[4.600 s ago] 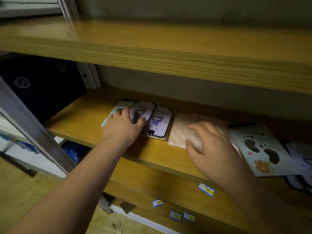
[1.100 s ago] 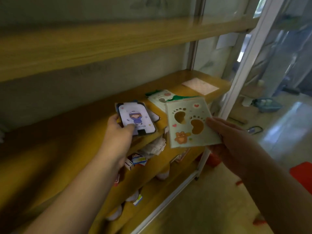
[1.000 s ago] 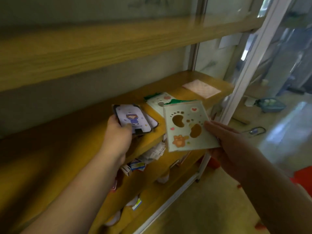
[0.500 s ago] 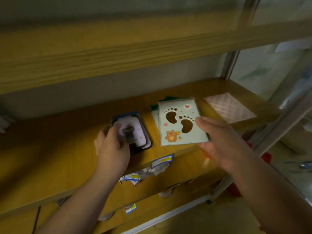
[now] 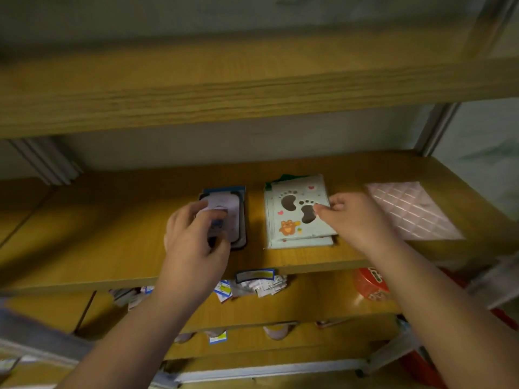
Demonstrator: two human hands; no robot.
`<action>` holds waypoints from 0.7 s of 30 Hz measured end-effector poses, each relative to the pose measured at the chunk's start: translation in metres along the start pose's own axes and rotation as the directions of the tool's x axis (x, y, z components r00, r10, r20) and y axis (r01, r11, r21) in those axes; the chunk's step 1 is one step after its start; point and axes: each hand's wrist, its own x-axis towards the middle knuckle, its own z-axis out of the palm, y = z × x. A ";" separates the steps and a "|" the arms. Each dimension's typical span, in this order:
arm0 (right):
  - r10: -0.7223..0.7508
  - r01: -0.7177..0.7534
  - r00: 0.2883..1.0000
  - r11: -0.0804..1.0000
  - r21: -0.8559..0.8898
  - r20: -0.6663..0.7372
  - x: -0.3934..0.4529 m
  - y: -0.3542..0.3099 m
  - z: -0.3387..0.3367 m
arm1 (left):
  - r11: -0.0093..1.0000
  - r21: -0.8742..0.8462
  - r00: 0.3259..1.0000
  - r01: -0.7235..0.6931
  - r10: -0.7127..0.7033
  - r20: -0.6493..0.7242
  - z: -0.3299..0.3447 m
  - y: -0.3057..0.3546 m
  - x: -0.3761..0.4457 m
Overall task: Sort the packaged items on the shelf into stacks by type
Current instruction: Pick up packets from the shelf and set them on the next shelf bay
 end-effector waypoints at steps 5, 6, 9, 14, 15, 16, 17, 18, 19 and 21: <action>-0.243 0.215 0.965 0.950 -0.228 -0.103 -0.011 -0.011 0.006 | 1.000 0.023 0.999 0.015 -0.014 -0.039 -0.006 0.010 -0.007; -0.287 0.263 0.952 0.944 -0.201 -0.102 -0.015 -0.015 0.006 | 0.999 0.041 0.999 0.012 -0.011 -0.039 -0.007 0.011 -0.007; -0.390 0.379 0.916 0.918 -0.115 -0.094 -0.026 -0.032 0.006 | 0.992 0.129 1.000 0.006 -0.004 -0.020 -0.012 0.012 -0.003; -0.492 0.486 0.867 0.870 -0.086 -0.075 -0.041 -0.052 0.017 | 0.972 0.236 1.000 0.003 0.000 -0.014 -0.026 0.006 -0.004; -0.501 0.496 0.863 0.865 -0.076 -0.069 -0.042 -0.055 0.020 | 0.964 0.267 1.000 0.001 0.004 -0.017 -0.031 0.004 -0.006; -0.509 0.506 0.858 0.860 -0.065 -0.063 -0.041 -0.059 0.024 | 0.957 0.291 1.000 -0.001 0.007 -0.020 -0.036 0.000 -0.009; -0.519 0.517 0.853 0.854 -0.054 -0.051 -0.040 -0.064 0.031 | 0.952 0.306 1.000 0.010 -0.002 -0.025 -0.042 -0.006 -0.013; -0.523 0.521 0.851 0.852 -0.048 -0.043 -0.040 -0.069 0.037 | 0.951 0.310 1.000 0.019 -0.011 -0.026 -0.048 -0.011 -0.016; -0.523 0.522 0.851 0.852 -0.040 -0.042 -0.041 -0.072 0.041 | 0.952 0.306 1.000 0.023 -0.015 -0.026 -0.052 -0.014 -0.019; -0.544 0.544 0.839 0.839 -0.003 -0.024 -0.046 -0.084 0.054 | 0.954 0.296 0.998 0.052 -0.039 -0.048 -0.064 -0.026 -0.027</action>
